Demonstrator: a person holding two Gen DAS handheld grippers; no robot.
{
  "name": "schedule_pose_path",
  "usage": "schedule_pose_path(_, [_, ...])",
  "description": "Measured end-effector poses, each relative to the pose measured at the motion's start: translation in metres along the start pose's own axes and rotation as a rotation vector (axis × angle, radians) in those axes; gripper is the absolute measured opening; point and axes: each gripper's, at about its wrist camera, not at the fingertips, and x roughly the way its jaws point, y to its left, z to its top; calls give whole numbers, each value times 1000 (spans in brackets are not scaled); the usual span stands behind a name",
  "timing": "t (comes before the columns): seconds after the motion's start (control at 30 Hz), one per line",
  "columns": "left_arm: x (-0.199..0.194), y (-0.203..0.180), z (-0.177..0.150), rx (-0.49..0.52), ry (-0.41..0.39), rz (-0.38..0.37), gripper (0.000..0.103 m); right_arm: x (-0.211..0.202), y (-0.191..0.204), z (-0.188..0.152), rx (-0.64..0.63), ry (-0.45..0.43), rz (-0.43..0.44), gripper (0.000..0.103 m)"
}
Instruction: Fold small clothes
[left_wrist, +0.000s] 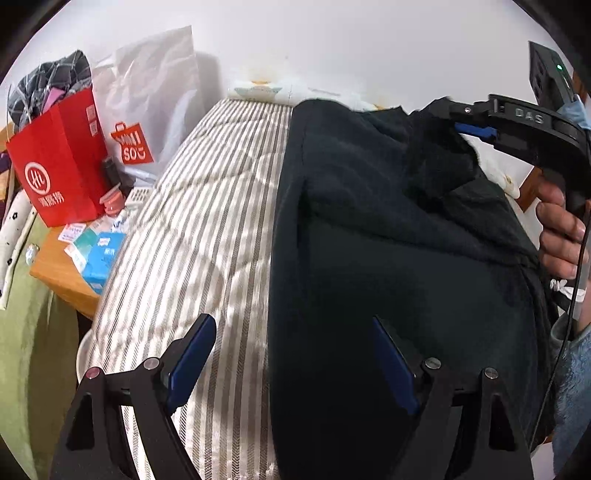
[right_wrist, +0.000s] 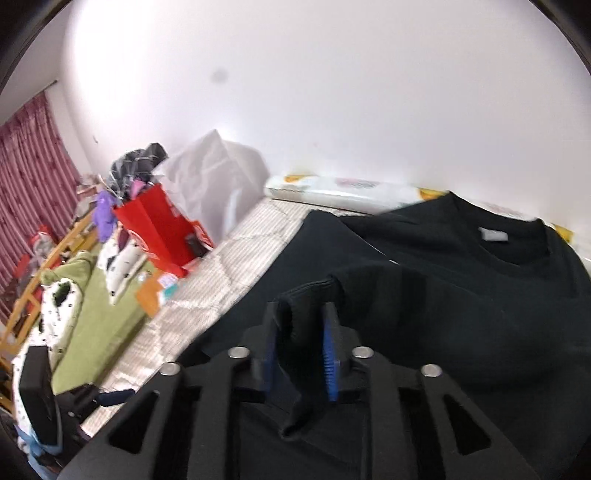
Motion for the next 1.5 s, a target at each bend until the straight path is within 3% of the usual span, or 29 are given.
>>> schedule_pose_path(0.07, [-3, -4, 8, 8, -18, -10, 83, -12, -5, 2, 17, -31, 20, 47])
schedule_pose_path(0.1, [-3, -7, 13, 11, -24, -13, 83, -22, -10, 0, 26, -50, 25, 50])
schedule_pose_path(0.27, [1, -30, 44, 26, -51, -57, 81, -69, -50, -20, 51, -89, -72, 50])
schedule_pose_path(0.47, [21, -57, 77, 63, -98, -49, 81, -105, -119, -70, 79, -8, -361, 50])
schedule_pose_path(0.67, [54, -65, 97, 77, -82, -29, 71, -128, -158, -101, 113, 40, -465, 50])
schedule_pose_path(0.77, [69, -54, 106, 26, -77, -30, 66, -132, -164, -115, 76, 68, -509, 50])
schedule_pose_path(0.97, [100, -41, 114, -73, -6, -89, 40, -120, -176, -134, 65, 129, -534, 50])
schedule_pose_path(1.07, [101, -49, 109, -44, -13, -55, 33, -121, -179, -136, 78, 126, -530, 50])
schedule_pose_path(1.1, [99, -53, 109, -23, -20, -31, 21, -121, -178, -135, 81, 125, -530, 50])
schedule_pose_path(1.17, [93, -57, 110, 5, -38, -15, 11, -121, -178, -133, 78, 119, -532, 50])
schedule_pose_path(1.37, [42, -44, 114, -27, -143, -65, 10, -116, -181, -132, 82, 129, -547, 50])
schedule_pose_path(1.5, [25, -37, 108, -18, -155, -65, 10, -128, -179, -128, 82, 106, -511, 50])
